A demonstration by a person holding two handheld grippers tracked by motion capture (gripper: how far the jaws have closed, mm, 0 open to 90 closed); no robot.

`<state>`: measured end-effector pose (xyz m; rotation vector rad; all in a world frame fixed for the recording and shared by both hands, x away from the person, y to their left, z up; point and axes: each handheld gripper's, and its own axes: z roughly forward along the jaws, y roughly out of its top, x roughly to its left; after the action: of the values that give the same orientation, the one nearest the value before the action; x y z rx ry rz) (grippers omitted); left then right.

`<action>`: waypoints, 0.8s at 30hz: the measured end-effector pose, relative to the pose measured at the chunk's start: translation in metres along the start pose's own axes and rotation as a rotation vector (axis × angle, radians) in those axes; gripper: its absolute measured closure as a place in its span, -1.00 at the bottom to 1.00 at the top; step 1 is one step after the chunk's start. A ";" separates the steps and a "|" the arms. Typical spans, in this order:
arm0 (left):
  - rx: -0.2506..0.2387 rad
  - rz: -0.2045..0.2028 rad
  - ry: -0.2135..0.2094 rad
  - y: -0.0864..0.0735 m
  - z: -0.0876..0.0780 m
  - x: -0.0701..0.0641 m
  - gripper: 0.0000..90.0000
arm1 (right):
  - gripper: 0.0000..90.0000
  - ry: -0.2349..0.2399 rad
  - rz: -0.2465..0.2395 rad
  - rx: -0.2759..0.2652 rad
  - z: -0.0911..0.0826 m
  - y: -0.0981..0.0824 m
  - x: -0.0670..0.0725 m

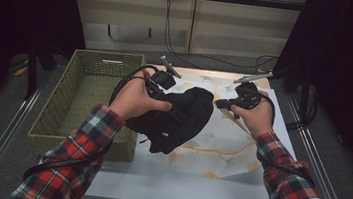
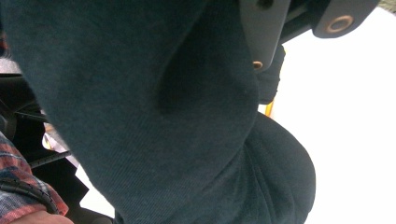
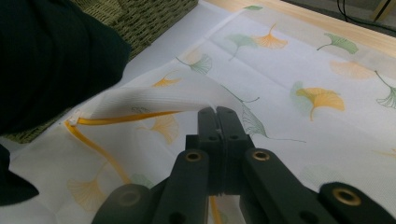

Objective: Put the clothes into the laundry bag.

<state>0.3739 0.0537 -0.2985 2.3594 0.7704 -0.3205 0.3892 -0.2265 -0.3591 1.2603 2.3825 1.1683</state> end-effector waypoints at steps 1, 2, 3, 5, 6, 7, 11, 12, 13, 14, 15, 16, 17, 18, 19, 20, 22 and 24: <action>-0.001 0.005 0.000 0.000 0.002 0.000 0.30 | 1.00 0.001 -0.001 0.000 0.000 0.000 0.000; -0.001 0.005 -0.005 -0.001 0.003 -0.001 0.30 | 1.00 -0.001 -0.004 -0.003 0.001 0.000 0.001; 0.007 0.011 -0.010 -0.001 0.005 -0.001 0.30 | 1.00 0.002 -0.003 -0.002 0.001 0.000 0.000; 0.010 0.008 -0.012 -0.002 0.008 -0.003 0.30 | 1.00 0.000 -0.002 -0.003 0.001 0.000 0.000; 0.017 0.012 -0.012 -0.002 0.009 -0.003 0.30 | 1.00 -0.003 0.001 -0.002 0.001 0.000 0.000; 0.014 0.012 -0.016 -0.002 0.010 -0.003 0.30 | 1.00 -0.007 0.007 0.002 0.001 0.000 0.001; 0.011 0.010 -0.022 -0.002 0.014 -0.006 0.30 | 1.00 0.012 0.005 -0.011 0.001 0.000 0.001; 0.016 0.016 -0.018 -0.002 0.015 -0.007 0.30 | 1.00 0.014 0.006 -0.013 0.001 0.000 0.001; 0.020 0.024 -0.027 -0.002 0.016 -0.007 0.30 | 1.00 0.013 0.005 -0.011 0.001 0.001 0.001; 0.023 0.023 -0.025 -0.002 0.017 -0.008 0.30 | 1.00 0.004 0.001 -0.005 0.001 0.001 0.002; 0.024 0.022 -0.030 -0.002 0.019 -0.008 0.30 | 1.00 0.006 0.001 -0.007 0.001 0.001 0.002; 0.020 0.025 -0.031 -0.002 0.021 -0.009 0.30 | 1.00 0.007 0.002 -0.008 0.001 0.001 0.002; 0.035 0.032 -0.036 -0.002 0.021 -0.008 0.30 | 1.00 0.006 0.004 -0.007 0.001 0.001 0.002; 0.039 0.029 -0.036 -0.003 0.023 -0.008 0.30 | 1.00 0.005 0.003 -0.007 0.001 0.001 0.002; 0.036 0.021 -0.034 -0.004 0.025 -0.009 0.30 | 1.00 0.005 0.003 -0.007 0.001 0.001 0.002; 0.045 0.026 -0.037 -0.004 0.026 -0.008 0.30 | 1.00 0.002 -0.002 -0.006 0.001 0.001 0.002; 0.041 0.023 -0.046 -0.004 0.029 -0.007 0.30 | 1.00 0.003 0.002 -0.005 0.001 0.001 0.002; 0.051 0.024 -0.044 -0.004 0.031 -0.008 0.30 | 1.00 0.000 0.000 -0.004 0.000 0.001 0.002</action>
<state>0.3642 0.0330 -0.3219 2.3994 0.7204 -0.3850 0.3890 -0.2242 -0.3581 1.2593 2.3796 1.1725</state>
